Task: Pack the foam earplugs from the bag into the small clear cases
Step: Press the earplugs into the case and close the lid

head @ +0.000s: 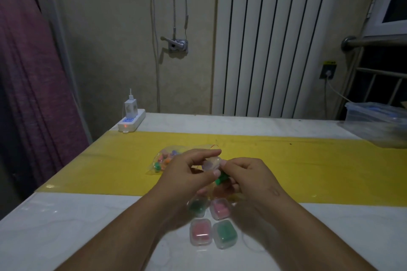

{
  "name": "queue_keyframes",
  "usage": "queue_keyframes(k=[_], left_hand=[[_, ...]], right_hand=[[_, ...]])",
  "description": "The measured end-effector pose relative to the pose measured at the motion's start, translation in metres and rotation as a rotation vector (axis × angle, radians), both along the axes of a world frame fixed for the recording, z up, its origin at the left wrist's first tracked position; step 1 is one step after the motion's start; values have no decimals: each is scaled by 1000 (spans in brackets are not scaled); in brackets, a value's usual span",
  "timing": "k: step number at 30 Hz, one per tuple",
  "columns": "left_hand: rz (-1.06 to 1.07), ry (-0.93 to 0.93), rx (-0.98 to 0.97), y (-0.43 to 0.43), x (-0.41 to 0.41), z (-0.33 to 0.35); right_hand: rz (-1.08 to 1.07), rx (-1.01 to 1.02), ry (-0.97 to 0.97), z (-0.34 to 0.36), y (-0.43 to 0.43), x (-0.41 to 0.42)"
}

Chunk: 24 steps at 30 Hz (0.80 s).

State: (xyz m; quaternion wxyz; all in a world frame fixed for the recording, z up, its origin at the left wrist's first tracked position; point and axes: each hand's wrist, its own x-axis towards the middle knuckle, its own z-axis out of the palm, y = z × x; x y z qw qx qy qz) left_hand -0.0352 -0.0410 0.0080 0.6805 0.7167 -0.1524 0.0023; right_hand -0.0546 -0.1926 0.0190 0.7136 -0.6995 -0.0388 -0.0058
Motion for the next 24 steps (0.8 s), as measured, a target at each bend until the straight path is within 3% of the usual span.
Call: queue_keyframes(k=[2,5,9,20,22,24], left_hand=[[47,-143,165,1,3,0],[29,-161,126,3,6,-2],[82,-234,218,1,8,-4],[98,-353,462,0,8,-6],[77,-242,306,-2,6,-7],[53,-6,-52,-6,1,-1]], right_hand=[[-6,-14,-6,0,0,0],[-16,-16,-2,-1,0,0],[-46,-175,-57,-3,0,6],[-132,-291,-12,-10,-4,14],[-148,-299,1,-11,-6,15],[-178,-306,12,-11,-9,17]])
